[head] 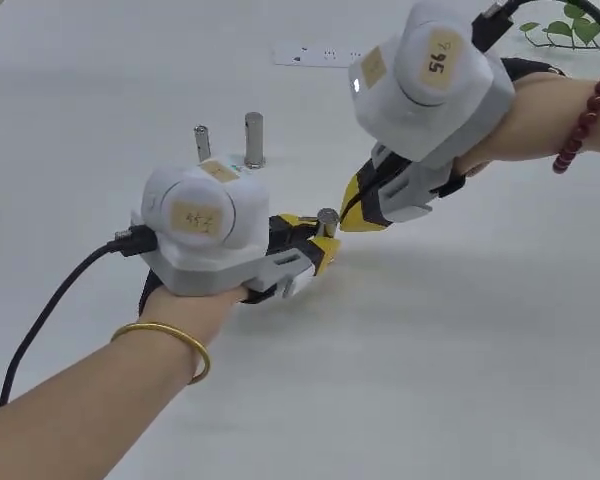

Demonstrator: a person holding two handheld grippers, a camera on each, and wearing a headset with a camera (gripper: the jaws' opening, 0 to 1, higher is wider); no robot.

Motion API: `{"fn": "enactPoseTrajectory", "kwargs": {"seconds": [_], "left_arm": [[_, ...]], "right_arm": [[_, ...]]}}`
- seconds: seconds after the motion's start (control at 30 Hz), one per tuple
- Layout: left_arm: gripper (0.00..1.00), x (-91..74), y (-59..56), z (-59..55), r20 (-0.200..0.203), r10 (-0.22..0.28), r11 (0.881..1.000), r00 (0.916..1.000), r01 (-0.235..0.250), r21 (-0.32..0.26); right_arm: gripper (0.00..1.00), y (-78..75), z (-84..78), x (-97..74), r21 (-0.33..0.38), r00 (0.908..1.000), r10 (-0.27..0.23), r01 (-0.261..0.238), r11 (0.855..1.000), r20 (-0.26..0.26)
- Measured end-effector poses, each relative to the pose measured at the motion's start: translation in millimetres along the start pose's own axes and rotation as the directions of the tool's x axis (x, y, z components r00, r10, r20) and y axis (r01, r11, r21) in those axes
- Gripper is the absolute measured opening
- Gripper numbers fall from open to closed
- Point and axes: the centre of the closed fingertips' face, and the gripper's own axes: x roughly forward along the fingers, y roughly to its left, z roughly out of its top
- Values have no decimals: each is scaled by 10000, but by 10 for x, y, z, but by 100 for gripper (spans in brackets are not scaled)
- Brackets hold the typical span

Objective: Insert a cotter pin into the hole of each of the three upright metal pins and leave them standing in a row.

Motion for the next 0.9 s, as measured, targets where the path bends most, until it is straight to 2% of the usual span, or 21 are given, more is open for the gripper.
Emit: {"fn": "enactPoseTrajectory", "kwargs": {"seconds": [0.17, 0.4, 0.63, 0.67, 0.73, 0.9], "left_arm": [[12, 0, 0, 1, 21, -11, 10000, 10000, 11, -79], [12, 3, -3, 2, 19, -43, 9998, 10000, 43, -182], [12, 8, 7, 2, 15, -88, 9997, 10000, 89, -236], [12, 8, 7, 2, 16, -93, 9997, 10000, 94, -242], [12, 11, 11, -3, 5, -104, 9995, 9999, 104, -298], [13, 11, 13, -8, 15, -105, 9992, 9999, 106, -381]], "right_arm": [[4, 20, 5, -2, 307, 9999, -30, 26, 9995, 136], [10, 16, 0, -56, 1078, 9978, -102, 31, 9942, 656], [8, 64, -69, -78, 1054, 9986, -60, 3, 9944, 535], [8, 66, -64, -73, 871, 9985, -69, 21, 9962, 547], [5, 38, -65, -64, 654, 9986, -202, 171, 9977, 482], [5, 16, -39, -49, 673, 9983, -181, 143, 9976, 555]]}}
